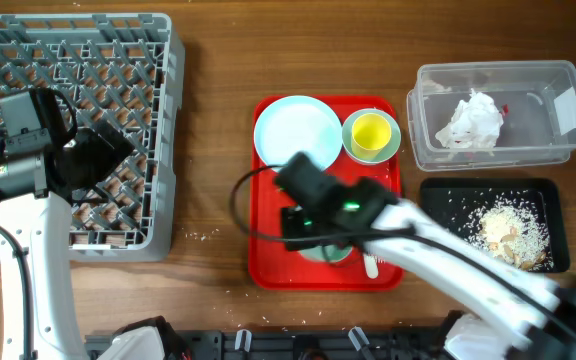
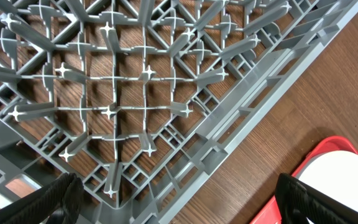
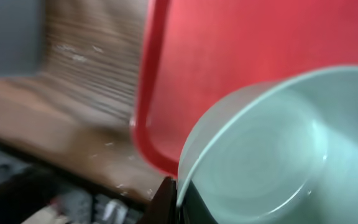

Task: Sort waste into correct bins and load items into the dishwasher rack
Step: 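Carry the emptied green bowl left and set it on the red tray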

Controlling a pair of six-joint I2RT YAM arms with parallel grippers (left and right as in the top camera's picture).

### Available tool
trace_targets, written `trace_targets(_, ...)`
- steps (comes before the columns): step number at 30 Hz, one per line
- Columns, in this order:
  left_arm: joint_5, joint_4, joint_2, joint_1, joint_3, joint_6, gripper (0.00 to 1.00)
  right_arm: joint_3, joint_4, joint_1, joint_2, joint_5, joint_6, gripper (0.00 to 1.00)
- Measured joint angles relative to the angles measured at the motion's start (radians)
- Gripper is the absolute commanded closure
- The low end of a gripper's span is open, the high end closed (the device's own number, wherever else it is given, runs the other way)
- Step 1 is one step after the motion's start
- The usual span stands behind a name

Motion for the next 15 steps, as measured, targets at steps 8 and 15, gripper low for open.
trace_targets(8, 0.0, 0.0, 0.0, 0.0, 0.0, 0.0, 0.0, 0.0, 0.037, 0.016, 0.144, 0.077, 0.04, 0.89)
trace_targets(15, 0.0, 0.0, 0.0, 0.0, 0.0, 0.0, 0.0, 0.0, 0.121, 0.016, 0.144, 0.06, 0.039, 0.66)
